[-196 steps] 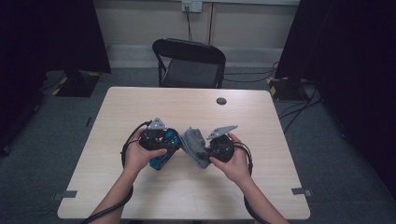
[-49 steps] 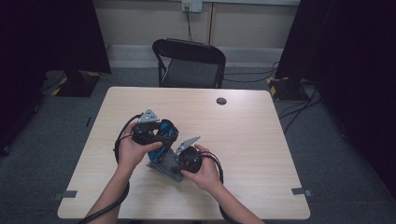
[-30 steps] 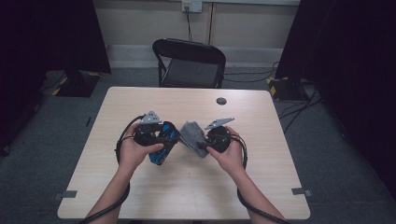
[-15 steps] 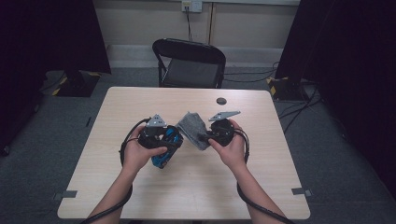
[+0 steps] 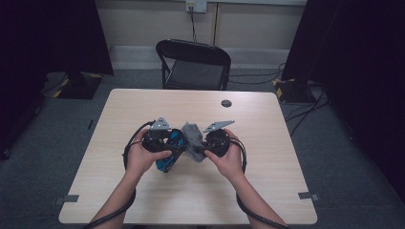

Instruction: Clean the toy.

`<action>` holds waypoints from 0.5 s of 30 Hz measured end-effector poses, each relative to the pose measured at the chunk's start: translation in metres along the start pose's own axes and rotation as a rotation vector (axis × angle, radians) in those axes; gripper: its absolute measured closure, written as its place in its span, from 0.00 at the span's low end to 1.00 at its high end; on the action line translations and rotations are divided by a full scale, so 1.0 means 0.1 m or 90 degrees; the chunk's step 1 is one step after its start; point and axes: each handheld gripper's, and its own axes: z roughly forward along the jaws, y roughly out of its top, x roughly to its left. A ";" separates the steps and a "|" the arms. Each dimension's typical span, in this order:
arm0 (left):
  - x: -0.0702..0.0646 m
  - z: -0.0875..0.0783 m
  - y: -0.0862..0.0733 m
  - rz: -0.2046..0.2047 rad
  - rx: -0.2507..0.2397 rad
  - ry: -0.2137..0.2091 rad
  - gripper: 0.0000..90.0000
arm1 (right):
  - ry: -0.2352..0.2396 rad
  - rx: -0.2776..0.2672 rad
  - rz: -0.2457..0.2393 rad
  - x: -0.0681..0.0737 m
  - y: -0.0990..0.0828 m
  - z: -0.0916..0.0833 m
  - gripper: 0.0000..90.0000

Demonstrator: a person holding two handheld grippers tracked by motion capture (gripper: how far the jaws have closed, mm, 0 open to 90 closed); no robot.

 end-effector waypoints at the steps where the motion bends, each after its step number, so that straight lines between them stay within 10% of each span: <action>1: 0.00 0.00 0.00 0.001 0.001 0.000 0.28 | 0.001 0.002 -0.002 0.02 0.00 0.01 0.83; 15: 0.00 -0.03 0.02 0.000 -0.006 0.007 0.28 | 0.043 0.028 -0.020 0.26 -0.08 0.31 0.83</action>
